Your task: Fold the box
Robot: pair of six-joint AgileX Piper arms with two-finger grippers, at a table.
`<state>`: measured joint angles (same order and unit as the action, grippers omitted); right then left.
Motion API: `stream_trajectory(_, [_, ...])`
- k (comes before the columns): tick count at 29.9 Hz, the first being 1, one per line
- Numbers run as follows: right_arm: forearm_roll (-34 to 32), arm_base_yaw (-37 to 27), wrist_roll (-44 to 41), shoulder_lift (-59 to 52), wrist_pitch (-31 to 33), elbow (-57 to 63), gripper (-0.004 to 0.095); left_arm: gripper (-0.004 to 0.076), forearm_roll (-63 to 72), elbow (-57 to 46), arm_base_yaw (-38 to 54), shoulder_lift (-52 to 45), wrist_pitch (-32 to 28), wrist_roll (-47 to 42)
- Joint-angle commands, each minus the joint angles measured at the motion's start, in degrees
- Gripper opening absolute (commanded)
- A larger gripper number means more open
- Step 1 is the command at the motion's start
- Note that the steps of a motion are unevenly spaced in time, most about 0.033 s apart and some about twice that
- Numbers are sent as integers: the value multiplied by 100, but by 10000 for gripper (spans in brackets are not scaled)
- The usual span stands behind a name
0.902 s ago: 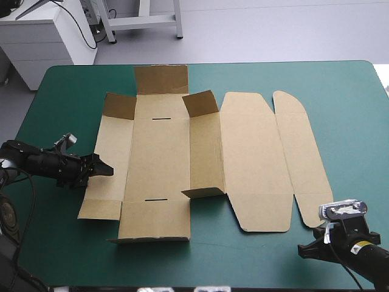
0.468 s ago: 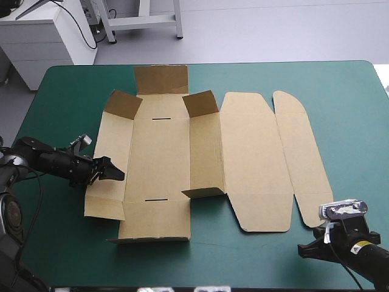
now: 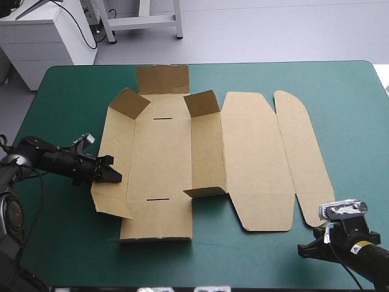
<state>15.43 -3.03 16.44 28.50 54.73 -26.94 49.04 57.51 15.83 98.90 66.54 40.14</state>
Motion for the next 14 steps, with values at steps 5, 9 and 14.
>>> stream_trajectory(5, [99,11,39,25,-218,-179,-1,-8,371,111,-35,-215,116,-12])
stream_trajectory(9, [89,11,39,25,-218,-179,-1,-8,333,188,-35,-215,88,-1])
stream_trajectory(14, [74,11,39,25,-218,-179,-1,-8,295,633,-35,-226,141,227])
